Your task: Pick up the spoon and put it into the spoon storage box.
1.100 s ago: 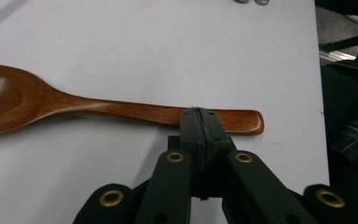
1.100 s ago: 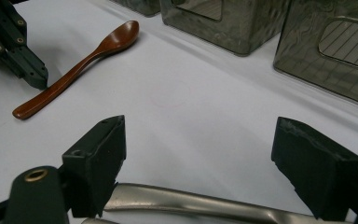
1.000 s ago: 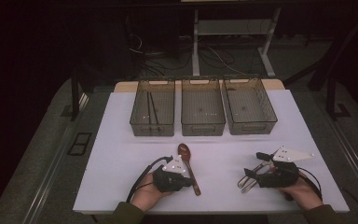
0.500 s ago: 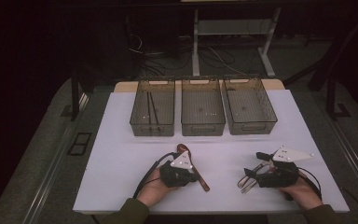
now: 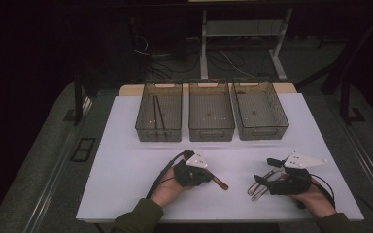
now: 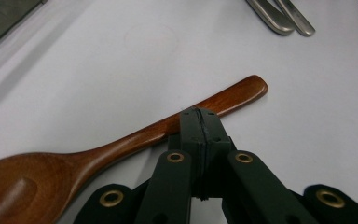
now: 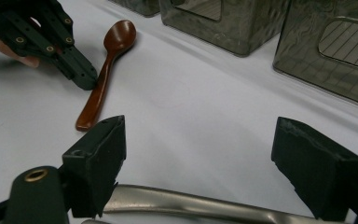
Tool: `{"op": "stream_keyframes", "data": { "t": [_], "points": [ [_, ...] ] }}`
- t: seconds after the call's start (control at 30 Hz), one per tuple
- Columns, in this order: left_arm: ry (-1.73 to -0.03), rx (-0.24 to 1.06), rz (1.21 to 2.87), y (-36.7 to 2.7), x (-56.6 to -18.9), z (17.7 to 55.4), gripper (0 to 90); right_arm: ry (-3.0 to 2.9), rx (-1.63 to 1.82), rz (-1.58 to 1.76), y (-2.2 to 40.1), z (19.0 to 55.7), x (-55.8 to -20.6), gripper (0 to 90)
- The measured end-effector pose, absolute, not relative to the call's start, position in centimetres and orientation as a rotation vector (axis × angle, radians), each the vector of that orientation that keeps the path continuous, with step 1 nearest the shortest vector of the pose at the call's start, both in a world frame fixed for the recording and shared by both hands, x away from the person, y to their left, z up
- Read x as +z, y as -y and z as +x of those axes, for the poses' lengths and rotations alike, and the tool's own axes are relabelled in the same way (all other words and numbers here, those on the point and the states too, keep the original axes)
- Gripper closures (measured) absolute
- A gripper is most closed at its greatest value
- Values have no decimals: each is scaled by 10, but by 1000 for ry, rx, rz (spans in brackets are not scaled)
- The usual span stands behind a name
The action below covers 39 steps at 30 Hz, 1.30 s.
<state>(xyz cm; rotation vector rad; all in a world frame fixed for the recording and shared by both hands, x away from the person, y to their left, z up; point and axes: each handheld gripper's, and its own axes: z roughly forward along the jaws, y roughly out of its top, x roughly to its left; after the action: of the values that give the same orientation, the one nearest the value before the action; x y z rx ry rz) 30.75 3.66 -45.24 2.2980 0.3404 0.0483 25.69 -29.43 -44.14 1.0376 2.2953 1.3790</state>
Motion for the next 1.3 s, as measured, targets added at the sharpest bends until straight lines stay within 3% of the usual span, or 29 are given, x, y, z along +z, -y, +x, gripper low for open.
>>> {"op": "stream_keyframes", "data": {
  "t": [0.73,1.07,1.3],
  "points": [
    [-441,134,2278,-11,-453,347,889,-2284,1384,1043,296,257,-441,171],
    [-455,108,2243,-14,-446,349,887,-2284,1385,1049,297,257,-441,172],
    [-498,108,2175,-41,-425,349,778,-2277,1385,1050,298,256,-440,172]
  ]
}}
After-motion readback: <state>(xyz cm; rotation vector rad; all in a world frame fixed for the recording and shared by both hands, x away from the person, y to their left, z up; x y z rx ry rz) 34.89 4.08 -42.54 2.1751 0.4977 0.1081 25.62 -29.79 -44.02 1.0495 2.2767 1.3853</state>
